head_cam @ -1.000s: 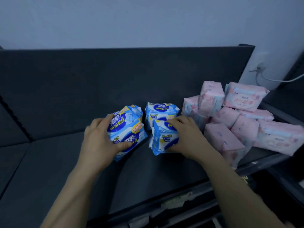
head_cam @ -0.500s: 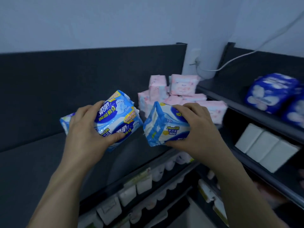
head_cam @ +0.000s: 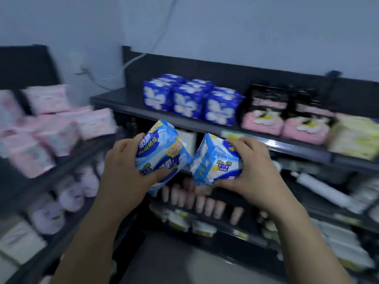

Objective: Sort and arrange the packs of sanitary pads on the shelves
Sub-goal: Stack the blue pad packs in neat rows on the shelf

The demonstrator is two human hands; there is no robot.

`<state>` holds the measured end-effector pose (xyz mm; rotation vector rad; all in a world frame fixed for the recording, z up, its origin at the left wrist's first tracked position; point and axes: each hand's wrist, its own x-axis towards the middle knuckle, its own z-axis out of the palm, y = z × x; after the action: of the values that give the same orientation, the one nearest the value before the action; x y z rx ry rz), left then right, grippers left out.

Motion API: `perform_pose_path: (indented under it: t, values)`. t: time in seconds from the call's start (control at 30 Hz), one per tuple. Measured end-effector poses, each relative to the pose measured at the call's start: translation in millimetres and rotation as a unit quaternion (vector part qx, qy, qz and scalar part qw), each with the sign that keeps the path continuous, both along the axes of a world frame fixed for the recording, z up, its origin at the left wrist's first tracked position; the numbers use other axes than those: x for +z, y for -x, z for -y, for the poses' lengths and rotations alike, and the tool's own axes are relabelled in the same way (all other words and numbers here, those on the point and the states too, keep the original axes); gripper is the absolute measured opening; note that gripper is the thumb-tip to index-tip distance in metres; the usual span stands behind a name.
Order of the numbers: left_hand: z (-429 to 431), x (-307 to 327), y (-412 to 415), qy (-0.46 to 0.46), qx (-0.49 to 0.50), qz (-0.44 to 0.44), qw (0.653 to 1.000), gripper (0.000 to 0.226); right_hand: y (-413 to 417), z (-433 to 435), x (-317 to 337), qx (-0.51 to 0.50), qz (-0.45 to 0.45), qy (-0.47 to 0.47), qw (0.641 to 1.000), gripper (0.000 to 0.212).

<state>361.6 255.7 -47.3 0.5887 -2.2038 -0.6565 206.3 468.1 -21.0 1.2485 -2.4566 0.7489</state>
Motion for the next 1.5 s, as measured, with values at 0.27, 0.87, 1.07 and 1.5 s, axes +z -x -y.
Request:
perform_pose_path:
  t: [0.27,0.87,1.07,1.5]
  values:
    - [-162,-9,141,-0.008,-0.183,0.02,0.983,0.094,53,-205,-4,-0.189,0.011,0.022,0.982,0.087]
    - [-372,25,413,-0.012,-0.39,-0.001,0.921,0.07,217,-430,15,-0.444,-0.005,0.066,0.894,0.088]
    - [-414,61,524,-0.003,-0.404,-0.019,0.915,0.069,306,-474,37,-0.47,-0.026,0.076,0.879,0.08]
    - [-517,99,691,0.007,-0.414,0.022,0.91,0.064,455,-570,51,-0.492,-0.038,0.081,0.866,0.078]
